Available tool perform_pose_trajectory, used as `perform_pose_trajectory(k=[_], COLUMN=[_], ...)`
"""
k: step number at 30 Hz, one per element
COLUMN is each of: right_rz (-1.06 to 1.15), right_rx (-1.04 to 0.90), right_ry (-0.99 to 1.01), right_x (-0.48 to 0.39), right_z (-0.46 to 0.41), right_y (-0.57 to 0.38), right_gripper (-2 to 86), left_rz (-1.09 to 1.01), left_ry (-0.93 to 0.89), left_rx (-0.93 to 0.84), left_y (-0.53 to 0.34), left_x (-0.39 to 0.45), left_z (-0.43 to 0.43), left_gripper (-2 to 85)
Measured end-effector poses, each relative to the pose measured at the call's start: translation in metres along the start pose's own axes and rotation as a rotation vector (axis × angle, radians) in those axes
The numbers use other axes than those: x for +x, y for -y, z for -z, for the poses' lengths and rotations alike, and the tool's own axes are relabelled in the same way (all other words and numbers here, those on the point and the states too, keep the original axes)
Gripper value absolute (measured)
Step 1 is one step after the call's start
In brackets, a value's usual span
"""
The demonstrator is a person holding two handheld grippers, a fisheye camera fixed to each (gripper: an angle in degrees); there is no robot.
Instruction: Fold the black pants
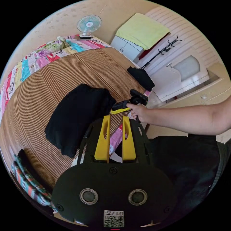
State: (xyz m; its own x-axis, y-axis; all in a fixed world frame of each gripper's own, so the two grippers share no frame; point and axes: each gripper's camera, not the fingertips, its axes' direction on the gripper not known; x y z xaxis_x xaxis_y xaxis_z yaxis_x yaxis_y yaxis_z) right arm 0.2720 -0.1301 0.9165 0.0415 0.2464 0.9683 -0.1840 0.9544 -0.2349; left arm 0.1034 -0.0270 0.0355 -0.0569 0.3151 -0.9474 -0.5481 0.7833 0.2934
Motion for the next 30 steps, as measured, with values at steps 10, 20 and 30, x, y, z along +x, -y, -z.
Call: perform_pose_trajectory(k=[10,20,30], right_rz=[0.302,0.565,0.478], right_rx=[0.051,-0.317,-0.718], right_ry=[0.259,0.12,0.398], right_x=[-0.044,-0.201,-0.198], right_z=[0.092,0.026,0.041], right_y=[-0.036,0.049,-0.001], right_gripper=[18.2,26.6,14.0], left_rz=[0.786,0.844,0.635], left_ry=[-0.044,-0.429,-0.638], left_rx=[0.233,0.226,0.079], left_y=[-0.171,-0.253,-0.267], left_x=[-0.23,-0.358,-0.334], left_z=[-0.027,-0.143,-0.145], left_gripper=[22.0,21.9,11.1])
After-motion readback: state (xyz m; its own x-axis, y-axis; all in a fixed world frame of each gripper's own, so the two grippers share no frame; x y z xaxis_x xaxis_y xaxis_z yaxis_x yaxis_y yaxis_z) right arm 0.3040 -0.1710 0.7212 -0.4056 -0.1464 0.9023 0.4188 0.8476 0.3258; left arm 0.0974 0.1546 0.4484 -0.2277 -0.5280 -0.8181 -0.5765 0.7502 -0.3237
